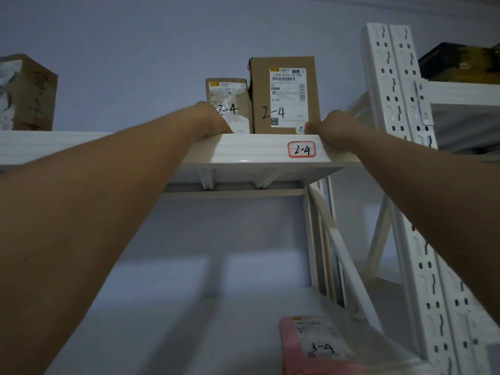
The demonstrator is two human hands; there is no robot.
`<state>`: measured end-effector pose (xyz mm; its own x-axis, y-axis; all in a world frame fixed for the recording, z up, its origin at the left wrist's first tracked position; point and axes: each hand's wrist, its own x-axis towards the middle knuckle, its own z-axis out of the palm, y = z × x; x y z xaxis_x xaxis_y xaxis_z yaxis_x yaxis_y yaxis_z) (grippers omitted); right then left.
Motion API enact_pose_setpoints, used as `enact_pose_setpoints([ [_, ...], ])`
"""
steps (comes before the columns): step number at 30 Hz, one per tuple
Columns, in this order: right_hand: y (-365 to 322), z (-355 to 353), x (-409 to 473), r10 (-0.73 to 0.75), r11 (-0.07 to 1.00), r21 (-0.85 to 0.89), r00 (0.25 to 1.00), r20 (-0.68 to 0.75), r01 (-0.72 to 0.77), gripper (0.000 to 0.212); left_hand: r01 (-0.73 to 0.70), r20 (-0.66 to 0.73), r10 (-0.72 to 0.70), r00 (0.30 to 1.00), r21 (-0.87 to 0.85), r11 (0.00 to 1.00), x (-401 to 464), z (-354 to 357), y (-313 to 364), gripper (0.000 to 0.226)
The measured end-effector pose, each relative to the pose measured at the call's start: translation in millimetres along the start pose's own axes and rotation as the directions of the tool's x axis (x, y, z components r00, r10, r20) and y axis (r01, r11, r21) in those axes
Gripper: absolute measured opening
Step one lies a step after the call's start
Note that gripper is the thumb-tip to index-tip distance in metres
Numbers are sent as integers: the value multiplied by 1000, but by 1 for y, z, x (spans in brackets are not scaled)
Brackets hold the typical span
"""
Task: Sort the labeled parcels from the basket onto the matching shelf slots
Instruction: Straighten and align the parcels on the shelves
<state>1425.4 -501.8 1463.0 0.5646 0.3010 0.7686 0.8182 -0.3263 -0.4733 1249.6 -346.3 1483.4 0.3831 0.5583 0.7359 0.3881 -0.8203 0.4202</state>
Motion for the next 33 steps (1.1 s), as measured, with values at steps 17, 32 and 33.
enact_pose_setpoints([
  [17,31,5,-121,-124,992,-55,969,-215,115,52,-501,-264,427,865,-410,762,-131,36,-31,27],
  [32,85,89,-267,176,924,-383,864,471,20,54,-129,565,207,799,-175,976,-249,150,-108,60],
  [33,89,93,-273,189,930,-367,843,504,12,54,-132,573,218,790,-187,973,-254,152,-107,59],
])
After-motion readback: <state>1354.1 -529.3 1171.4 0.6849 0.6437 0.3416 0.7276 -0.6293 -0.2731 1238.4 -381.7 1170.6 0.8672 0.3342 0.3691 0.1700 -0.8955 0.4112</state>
